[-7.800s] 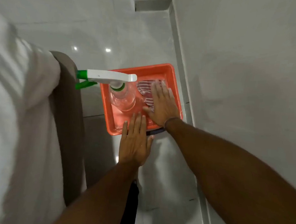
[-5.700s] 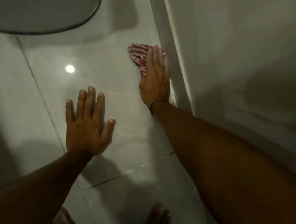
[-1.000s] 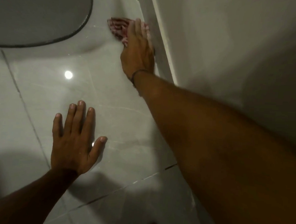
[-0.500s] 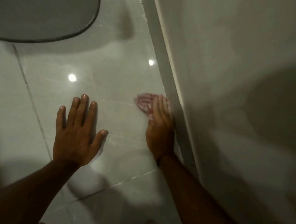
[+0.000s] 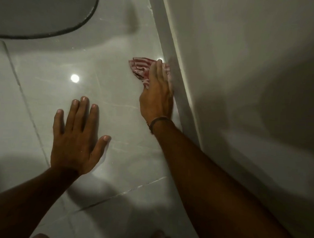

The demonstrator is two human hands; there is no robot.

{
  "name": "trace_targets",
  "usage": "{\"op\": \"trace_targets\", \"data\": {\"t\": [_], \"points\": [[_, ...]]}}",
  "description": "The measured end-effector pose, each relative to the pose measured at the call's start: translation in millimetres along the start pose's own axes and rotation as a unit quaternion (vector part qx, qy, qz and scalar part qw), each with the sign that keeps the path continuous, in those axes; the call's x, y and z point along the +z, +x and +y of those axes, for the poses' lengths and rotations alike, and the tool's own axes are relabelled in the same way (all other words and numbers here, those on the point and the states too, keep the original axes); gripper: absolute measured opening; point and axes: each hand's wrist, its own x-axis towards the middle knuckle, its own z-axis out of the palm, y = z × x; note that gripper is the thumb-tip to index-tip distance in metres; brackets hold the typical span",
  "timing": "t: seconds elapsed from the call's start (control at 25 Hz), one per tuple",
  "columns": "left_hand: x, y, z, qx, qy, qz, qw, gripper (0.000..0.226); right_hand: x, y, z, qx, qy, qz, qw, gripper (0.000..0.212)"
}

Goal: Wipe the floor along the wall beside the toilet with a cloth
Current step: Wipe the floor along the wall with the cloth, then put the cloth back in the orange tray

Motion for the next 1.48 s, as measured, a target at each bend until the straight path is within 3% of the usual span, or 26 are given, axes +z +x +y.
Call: {"op": "trace_targets", "data": {"t": [0.12,0.36,0.48,0.6,0.68,0.8,1.04,1.28,1.48], "points": [[-0.7,-0.2,1.0,-0.002,-0.012,-0.001,1.000,0.088,-1.2,-33.5,14.3,0.020,-0.022,-0.006,1.000,0.071],[-11.6,-0.4,8.0,-0.009,-0.043,-0.035,0.998,0.084,-17.8,-200.7,76.2,0.147,-0.004,-0.018,0.989,0.063],[-45.6,-24.2,17.0,-0.023,-0.078,-0.110,0.991,0.083,-42.0,-254.6,85.8,0.233,0.021,-0.078,0.969,0.061],[-136.3,-80.0,38.5,-0.064,-0.104,-0.172,0.978,0.089,-115.8,-273.8,66.9,0.339,0.124,-0.121,0.925,0.041],[-154.7,-107.1,58.8,-0.061,-0.105,-0.230,0.966,0.095,-134.1,-279.0,74.7,0.361,0.130,-0.150,0.911,0.036],[-242.7,-117.8,74.2,-0.085,-0.099,-0.262,0.956,0.092,-213.0,-280.8,34.1,0.309,0.121,-0.168,0.928,0.038],[-393.5,-28.8,52.6,-0.128,-0.097,-0.192,0.968,0.089,-314.7,-198.9,-123.5,0.127,0.151,-0.155,0.968,0.041],[-443.6,138.7,-21.1,-0.147,-0.104,-0.092,0.979,0.080,-314.1,-28.4,-294.3,-0.019,0.180,-0.114,0.977,0.053],[-410.7,236.5,-81.9,-0.156,-0.099,-0.135,0.973,0.084,-251.1,107.6,-388.6,-0.112,0.111,-0.068,0.985,0.055]]}}
